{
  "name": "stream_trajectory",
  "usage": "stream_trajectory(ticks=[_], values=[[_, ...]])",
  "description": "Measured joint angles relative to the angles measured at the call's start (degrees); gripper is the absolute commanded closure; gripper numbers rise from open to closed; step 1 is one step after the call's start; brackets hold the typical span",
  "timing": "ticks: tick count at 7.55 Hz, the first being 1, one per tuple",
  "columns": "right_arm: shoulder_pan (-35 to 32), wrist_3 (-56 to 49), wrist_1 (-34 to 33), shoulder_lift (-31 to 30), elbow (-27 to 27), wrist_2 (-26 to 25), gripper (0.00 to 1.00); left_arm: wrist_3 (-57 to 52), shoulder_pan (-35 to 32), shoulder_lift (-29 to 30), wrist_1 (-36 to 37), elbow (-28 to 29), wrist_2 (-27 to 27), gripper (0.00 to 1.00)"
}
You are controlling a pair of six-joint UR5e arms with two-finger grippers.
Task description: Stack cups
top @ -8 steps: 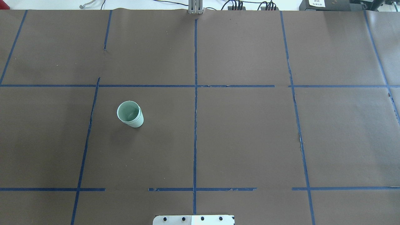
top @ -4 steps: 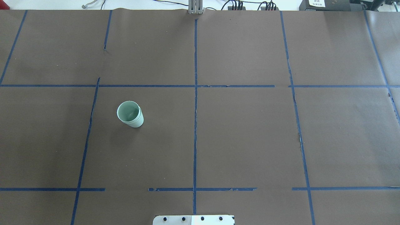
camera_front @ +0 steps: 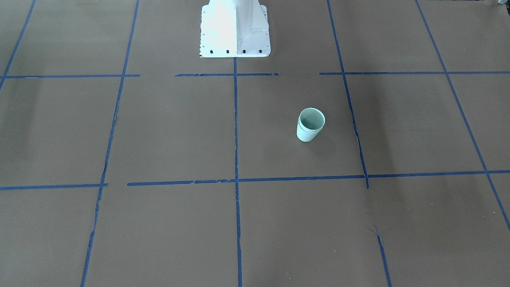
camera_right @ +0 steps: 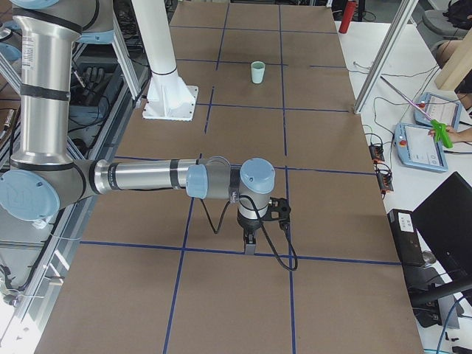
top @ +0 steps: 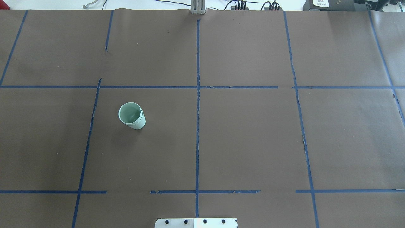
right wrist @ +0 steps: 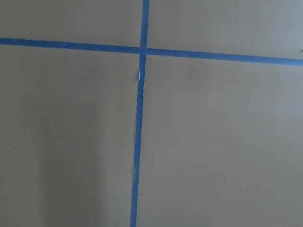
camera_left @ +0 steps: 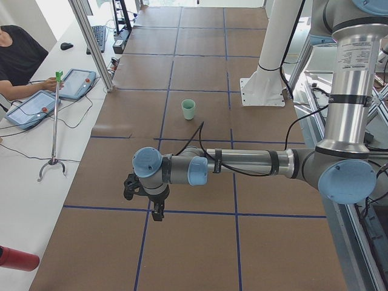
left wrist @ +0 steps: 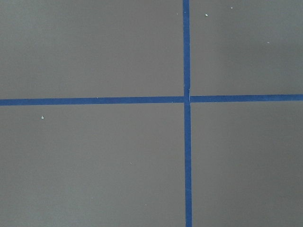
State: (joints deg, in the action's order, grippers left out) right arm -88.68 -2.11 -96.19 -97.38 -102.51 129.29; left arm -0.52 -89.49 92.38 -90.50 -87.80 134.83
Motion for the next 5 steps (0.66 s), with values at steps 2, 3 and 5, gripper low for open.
stream_trajectory(ticks=[2,3,5], values=[[0.0,0.0,0.0,0.0,0.0,0.0,0.0,0.0,0.0,0.0,0.0,-0.1,-0.1,0.0],[0.0,0.0,0.0,0.0,0.0,0.0,0.0,-0.1,0.0,0.1,0.0,-0.2,-0.1,0.0],[0.0,0.0,0.0,0.0,0.0,0.0,0.0,-0.1,-0.1,0.1,0.0,-0.4,-0.2,0.0]])
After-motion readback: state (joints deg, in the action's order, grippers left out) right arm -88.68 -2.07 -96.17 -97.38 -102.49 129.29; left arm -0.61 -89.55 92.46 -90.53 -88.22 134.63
